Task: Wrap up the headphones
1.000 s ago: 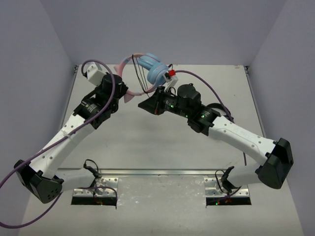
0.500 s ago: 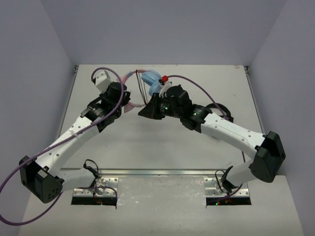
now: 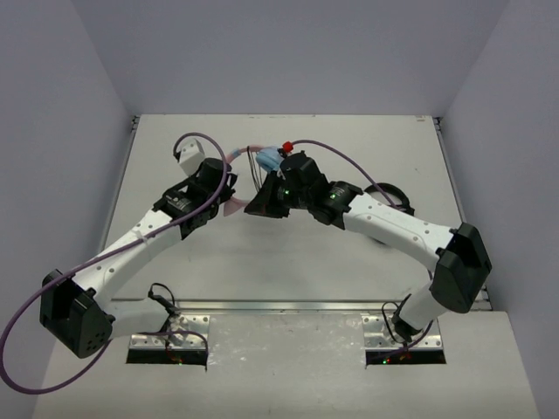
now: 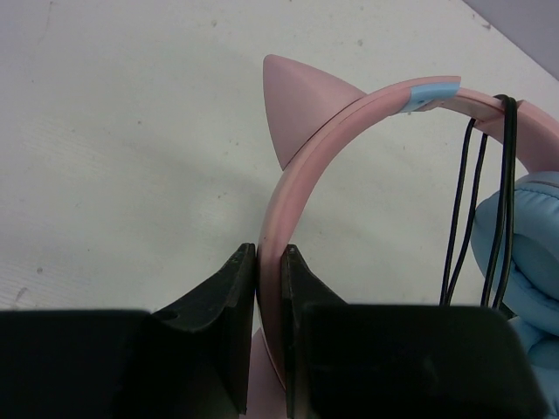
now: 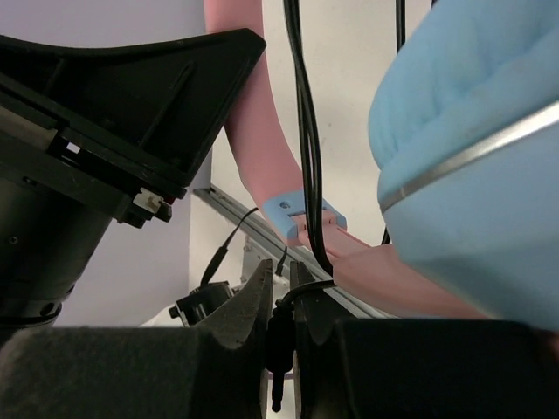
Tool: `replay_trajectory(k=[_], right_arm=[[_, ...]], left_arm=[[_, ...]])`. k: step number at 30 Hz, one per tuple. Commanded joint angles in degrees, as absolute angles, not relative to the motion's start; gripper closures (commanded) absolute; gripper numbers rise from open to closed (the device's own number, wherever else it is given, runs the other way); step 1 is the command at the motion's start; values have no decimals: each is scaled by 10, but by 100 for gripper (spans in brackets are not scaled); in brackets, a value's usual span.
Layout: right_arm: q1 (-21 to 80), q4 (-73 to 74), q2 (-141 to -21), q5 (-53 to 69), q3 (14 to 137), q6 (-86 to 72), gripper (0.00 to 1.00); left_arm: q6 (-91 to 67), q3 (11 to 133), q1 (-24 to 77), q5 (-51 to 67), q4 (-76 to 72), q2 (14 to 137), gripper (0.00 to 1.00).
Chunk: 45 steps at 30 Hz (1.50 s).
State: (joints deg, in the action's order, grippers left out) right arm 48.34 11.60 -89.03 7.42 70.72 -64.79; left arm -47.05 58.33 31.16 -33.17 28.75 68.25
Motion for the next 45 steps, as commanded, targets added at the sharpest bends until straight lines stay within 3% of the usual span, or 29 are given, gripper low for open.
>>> replay_trajectory(k=[1, 8, 20, 35, 45], right_arm=[[480, 105, -894, 54, 754, -685, 89], [468, 107, -909, 81, 730, -701, 88], [462, 64, -867, 85, 571, -707, 87], [460, 46, -877, 81, 464, -701, 85], [460, 34, -952, 112, 475, -697, 81]], left_arm=[[-460, 569, 322, -294, 241, 674, 100], [-445, 521, 322, -257, 203, 674, 100], [-431, 429, 338, -186, 104, 708, 100], [-456, 411, 398, -213, 58, 822, 100], [-509, 366, 413, -231, 18, 865, 100]])
